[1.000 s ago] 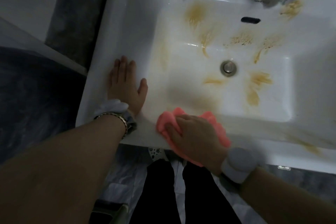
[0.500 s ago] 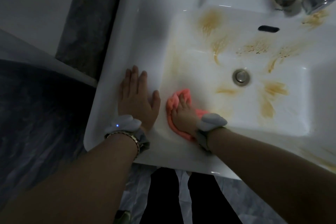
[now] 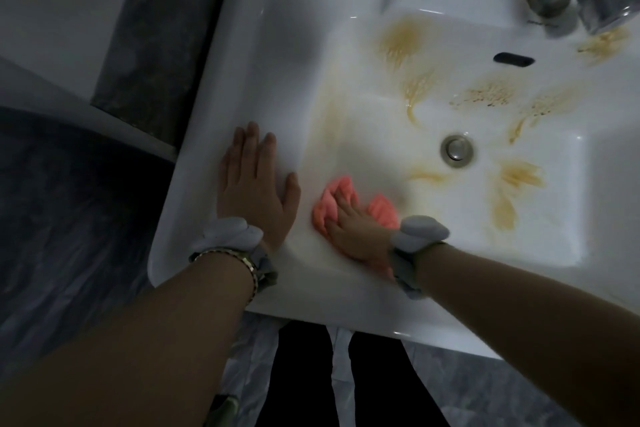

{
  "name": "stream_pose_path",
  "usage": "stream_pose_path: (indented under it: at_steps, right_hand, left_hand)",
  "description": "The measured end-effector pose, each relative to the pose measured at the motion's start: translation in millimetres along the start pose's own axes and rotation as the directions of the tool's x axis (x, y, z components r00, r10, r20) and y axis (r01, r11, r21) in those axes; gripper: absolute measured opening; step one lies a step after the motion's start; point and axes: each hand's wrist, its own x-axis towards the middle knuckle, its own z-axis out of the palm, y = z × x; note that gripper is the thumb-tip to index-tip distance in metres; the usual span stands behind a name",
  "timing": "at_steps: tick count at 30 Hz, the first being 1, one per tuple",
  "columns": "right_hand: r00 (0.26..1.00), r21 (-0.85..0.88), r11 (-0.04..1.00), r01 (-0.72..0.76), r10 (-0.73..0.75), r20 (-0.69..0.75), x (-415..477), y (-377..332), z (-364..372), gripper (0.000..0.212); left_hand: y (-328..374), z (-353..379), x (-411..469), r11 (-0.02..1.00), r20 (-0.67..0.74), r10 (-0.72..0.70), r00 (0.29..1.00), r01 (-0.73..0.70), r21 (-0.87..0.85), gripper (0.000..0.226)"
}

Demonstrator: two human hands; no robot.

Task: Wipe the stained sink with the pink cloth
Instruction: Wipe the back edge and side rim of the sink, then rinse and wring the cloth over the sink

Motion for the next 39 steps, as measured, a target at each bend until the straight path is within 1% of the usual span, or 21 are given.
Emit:
stream_pose_path:
  at_steps: [1, 3, 6, 10, 12, 16, 19, 20, 21, 22, 23, 25, 26, 27, 28, 30, 32, 34, 35, 36, 39]
  right_hand:
    - [0.999, 0.004, 0.999, -0.042, 0.042, -0.021, 2.6, -4.2, 0.6, 0.055]
    - [1.0, 0.032, 0.999, 0.0, -0.001, 0.01, -5.3, -3.8, 0.4, 0.052]
    - [0.989, 0.101, 0.992, 0.079, -0.091, 0.115, -35.0, 23.2, -4.9, 0.027]
    - [0.97, -0.011, 0.98, -0.199, 0.199, 0.137, -71.9, 85.6, -22.3, 0.04]
    - [0.959, -0.038, 0.968, -0.249, 0.252, 0.132, -77.5, 86.2, -24.2, 0.038]
    - [0.993, 0.005, 0.993, -0.118, 0.117, 0.032, -75.9, 32.2, -17.4, 0.031]
    - [0.999, 0.035, 0.998, -0.044, 0.044, 0.01, -69.0, -2.0, -11.9, 0.038]
    - [0.996, 0.054, 0.998, -0.019, 0.024, -0.087, -89.0, -14.1, -31.5, 0.039]
    - [0.993, 0.132, 0.991, -0.014, 0.029, -0.113, -93.5, -18.5, -37.3, 0.039]
    - [0.991, 0.288, 0.958, -0.021, 0.058, -0.121, -94.2, -20.1, -42.4, 0.04]
    - [0.99, 0.534, 0.845, -0.021, 0.091, -0.105, -96.4, -17.5, -45.9, 0.04]
    - [0.993, 0.921, 0.386, 0.054, 0.079, -0.091, -113.8, -14.1, -62.9, 0.039]
    - [0.994, 0.983, 0.153, 0.103, 0.022, -0.107, -117.4, -9.5, -69.2, 0.037]
    - [0.989, 0.989, -0.002, 0.147, -0.018, -0.147, -121.1, -5.0, -74.7, 0.034]
    - [0.976, 0.974, -0.099, 0.202, -0.059, -0.208, -129.0, -5.5, -85.2, 0.034]
    - [0.962, 0.941, -0.236, 0.244, -0.062, -0.265, -139.0, -4.4, -98.9, 0.041]
    - [0.959, 0.908, -0.336, 0.249, -0.043, -0.279, -150.4, -5.2, -111.2, 0.049]
    - [0.955, 0.886, -0.387, 0.254, -0.046, -0.294, -162.0, -10.3, -122.1, 0.053]
    - [0.952, 0.878, -0.403, 0.258, -0.046, -0.301, -165.0, -11.5, -126.4, 0.052]
    - [0.948, 0.87, -0.413, 0.268, -0.047, -0.314, -168.4, -13.9, -130.2, 0.054]
    - [0.94, 0.868, -0.419, 0.266, -0.087, -0.33, -177.4, -18.6, -135.8, 0.049]
  left_hand:
    - [1.4, -0.2, -0.2, 1.0, 0.001, -0.003, 1.0, 0.003, 0.003, 0.056]
    - [3.1, -1.8, -0.7, 1.0, 0.022, -0.016, 1.0, 0.016, -0.002, 0.057]
    - [2.5, -3.7, -0.1, 1.0, 0.069, -0.027, 0.997, 0.027, -0.005, 0.059]
    - [4.1, -4.9, 0.8, 0.999, 0.094, -0.038, 0.995, 0.041, -0.027, 0.061]
    - [4.9, -5.7, 2.3, 0.998, 0.101, -0.05, 0.994, 0.053, -0.027, 0.061]
    - [6.4, -9.5, 1.1, 0.998, 0.128, -0.054, 0.99, 0.058, -0.028, 0.061]
    - [8.4, -11.0, 5.5, 0.996, 0.154, -0.075, 0.985, 0.082, -0.041, 0.06]
    - [18.3, -43.4, 13.7, 0.997, 0.089, -0.052, 0.995, 0.057, -0.055, 0.06]
    - [19.6, -47.5, 15.4, 0.997, 0.083, -0.053, 0.995, 0.058, -0.057, 0.061]
    - [19.6, -44.3, 20.0, 0.993, 0.157, -0.088, 0.984, 0.099, -0.065, 0.06]
    - [19.3, -40.1, 19.7, 0.993, 0.22, -0.096, 0.971, 0.109, -0.048, 0.06]
    - [23.1, -46.1, 19.5, 0.988, 0.333, -0.149, 0.931, 0.153, 0.015, 0.057]
    - [28.4, -45.8, 24.2, 0.981, 0.387, -0.191, 0.902, 0.188, 0.045, 0.053]
    - [33.3, -46.0, 27.7, 0.969, 0.406, -0.244, 0.881, 0.237, 0.067, 0.045]
    - [40.8, -54.7, 34.6, 0.953, 0.395, -0.294, 0.87, 0.3, 0.048, 0.036]
    - [57.3, -70.5, 48.3, 0.907, 0.416, -0.307, 0.856, 0.396, -0.145, 0.029]
    - [78.9, -92.4, 55.6, 0.76, 0.536, -0.209, 0.818, 0.481, -0.437, 0.032]
    - [100.9, -121.3, 60.9, 0.422, 0.675, -0.09, 0.732, 0.642, -0.64, 0.037]
    - [108.9, -132.9, 63.0, 0.322, 0.718, -0.058, 0.694, 0.694, -0.644, 0.038]
    - [114.9, -141.4, 64.5, 0.305, 0.737, -0.01, 0.675, 0.704, -0.641, 0.035]
    - [125.3, -154.0, 61.2, 0.421, 0.712, 0.031, 0.701, 0.637, -0.646, 0.026]
